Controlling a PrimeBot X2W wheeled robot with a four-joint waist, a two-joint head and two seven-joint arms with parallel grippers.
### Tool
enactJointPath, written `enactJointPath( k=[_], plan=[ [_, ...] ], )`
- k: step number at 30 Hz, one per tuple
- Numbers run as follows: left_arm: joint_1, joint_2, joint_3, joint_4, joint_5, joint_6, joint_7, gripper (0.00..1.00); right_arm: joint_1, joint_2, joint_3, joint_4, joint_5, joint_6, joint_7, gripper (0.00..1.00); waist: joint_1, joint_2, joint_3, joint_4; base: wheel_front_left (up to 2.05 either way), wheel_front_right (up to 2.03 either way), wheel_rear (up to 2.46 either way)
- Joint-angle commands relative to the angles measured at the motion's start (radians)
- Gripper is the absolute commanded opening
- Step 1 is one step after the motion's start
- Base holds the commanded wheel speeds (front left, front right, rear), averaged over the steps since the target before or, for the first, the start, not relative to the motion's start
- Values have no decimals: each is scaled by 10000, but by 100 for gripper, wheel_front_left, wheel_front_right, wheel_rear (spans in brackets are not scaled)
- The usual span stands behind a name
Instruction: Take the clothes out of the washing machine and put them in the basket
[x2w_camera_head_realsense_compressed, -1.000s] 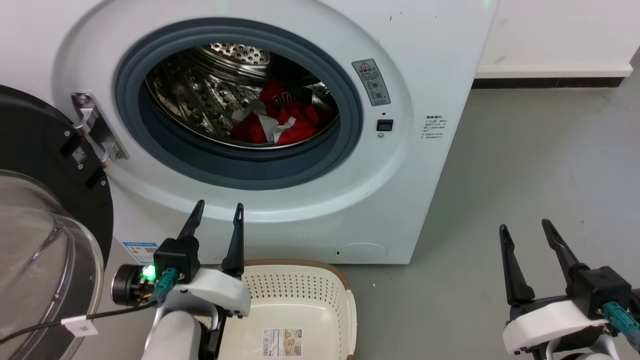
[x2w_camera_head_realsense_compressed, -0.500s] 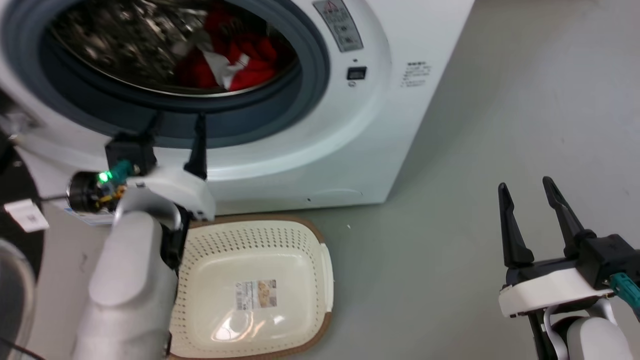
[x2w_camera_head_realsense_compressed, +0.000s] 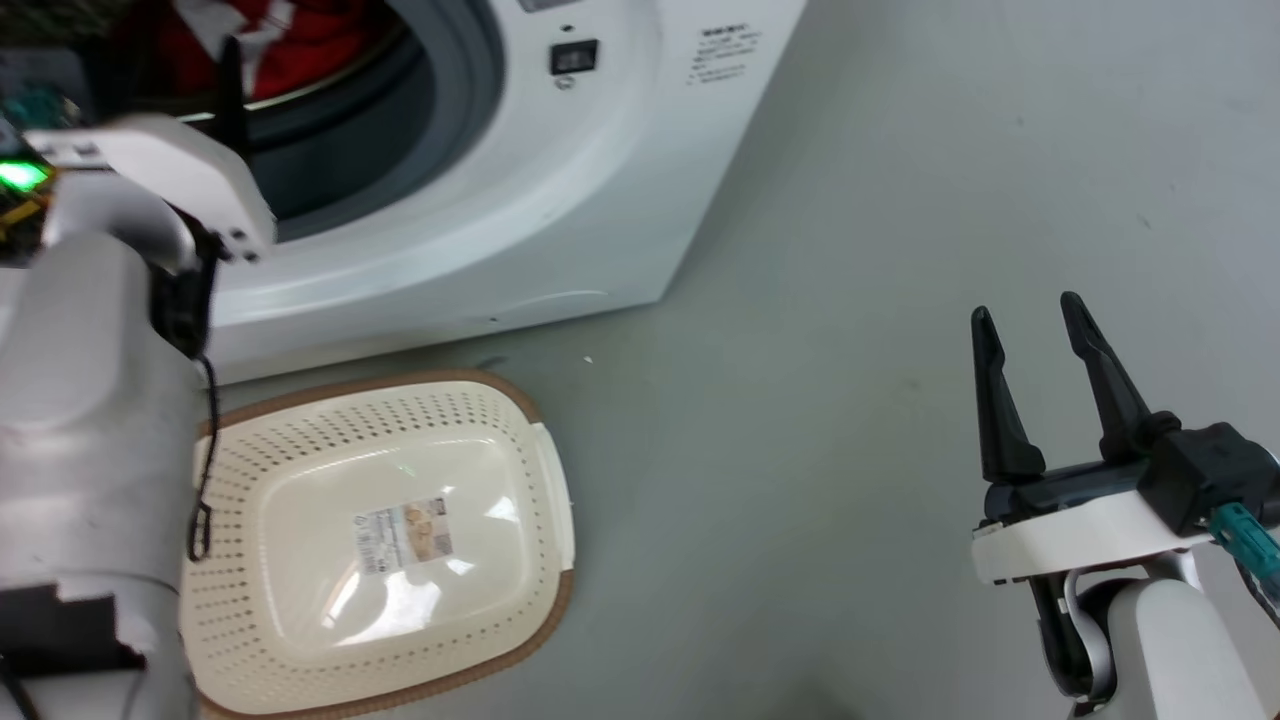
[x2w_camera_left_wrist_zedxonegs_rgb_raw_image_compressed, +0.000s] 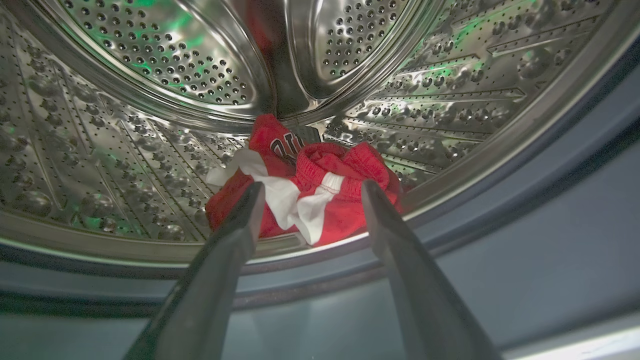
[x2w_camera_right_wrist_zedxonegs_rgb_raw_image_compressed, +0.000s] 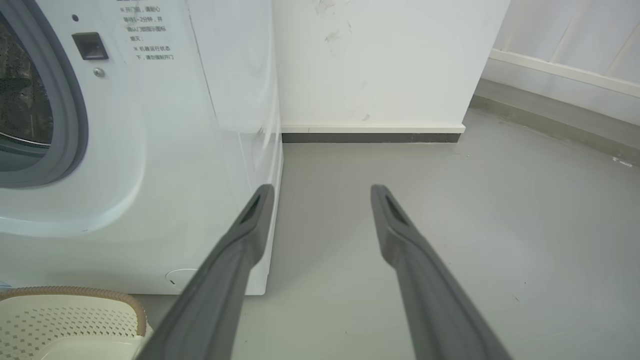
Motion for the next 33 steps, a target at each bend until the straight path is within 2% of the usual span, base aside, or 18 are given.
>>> enactJointPath(
  k=[1, 6, 11, 23, 32, 33],
  plan=[
    [-429, 163, 40, 228, -80, -13, 115, 100, -209, 25, 85, 75, 85, -7, -72, 100, -2, 0, 522, -501, 0, 0, 0],
    [-1626, 809, -35, 1002, -109, -75, 692, 100, -479, 28, 381, 311, 335, -7, -195, 100, -2, 0, 1080, -1008, 0, 0, 0],
    [-2780, 1237, -272, 1467, -160, -126, 1736, 100, -744, 26, 567, 463, 554, -7, -259, 100, -2, 0, 1641, -1368, 0, 0, 0],
    [-4990, 1962, -1003, 2100, -658, -170, 5616, 100, -877, 25, 1076, 355, 1159, -7, -272, 100, -2, 0, 2597, -1993, 0, 0, 0],
    [-5135, 2192, -1135, 2057, -1275, -175, 7998, 100, -946, 25, 1282, 291, 1454, -7, -271, 100, -2, 0, 2995, -2277, 0, 0, 0],
    [-5061, 2213, -1141, 2019, -1297, -148, 8152, 91, -944, 23, 1296, 288, 1472, -7, -270, 100, -2, 0, 3011, -2288, 0, 0, 0]
  ],
)
